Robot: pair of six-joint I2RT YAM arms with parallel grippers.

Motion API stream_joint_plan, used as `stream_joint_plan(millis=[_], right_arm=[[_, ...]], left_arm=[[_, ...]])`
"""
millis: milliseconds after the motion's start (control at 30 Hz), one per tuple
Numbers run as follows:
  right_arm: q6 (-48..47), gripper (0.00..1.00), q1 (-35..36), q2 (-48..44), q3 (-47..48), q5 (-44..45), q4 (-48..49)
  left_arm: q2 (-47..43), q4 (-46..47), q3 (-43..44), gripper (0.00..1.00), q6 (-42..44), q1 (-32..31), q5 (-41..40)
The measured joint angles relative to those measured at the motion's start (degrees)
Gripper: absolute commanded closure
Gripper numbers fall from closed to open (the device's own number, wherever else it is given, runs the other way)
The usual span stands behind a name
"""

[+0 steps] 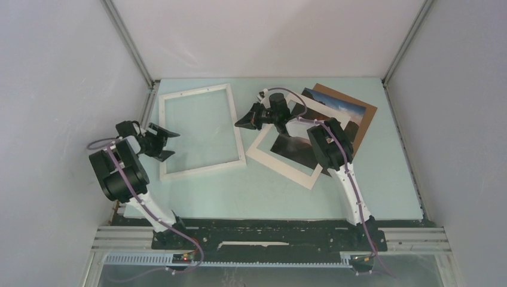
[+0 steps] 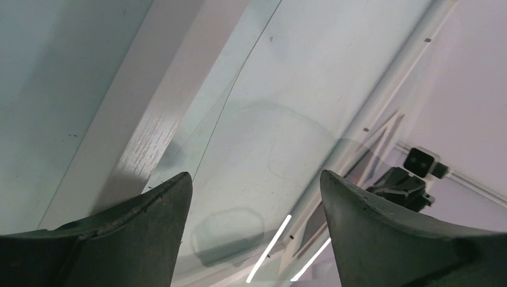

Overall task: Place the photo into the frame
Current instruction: Place the photo frame item in the photo frame.

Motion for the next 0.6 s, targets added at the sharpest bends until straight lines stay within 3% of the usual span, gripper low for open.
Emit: stream_joint_plan(millis=[400, 600], right_arm=[[1.05, 1.00, 0.02, 0.00, 0.00, -0.39, 0.00], [1.11, 1.00, 0.02, 0.00, 0.00, -0.44, 0.00]], left_arm=[[-4.35, -6.73, 0.33, 0.05, 5.31, -2.80, -12.46], [-5.16, -8.20, 0.28, 0.05, 6.14, -2.99, -14.49]])
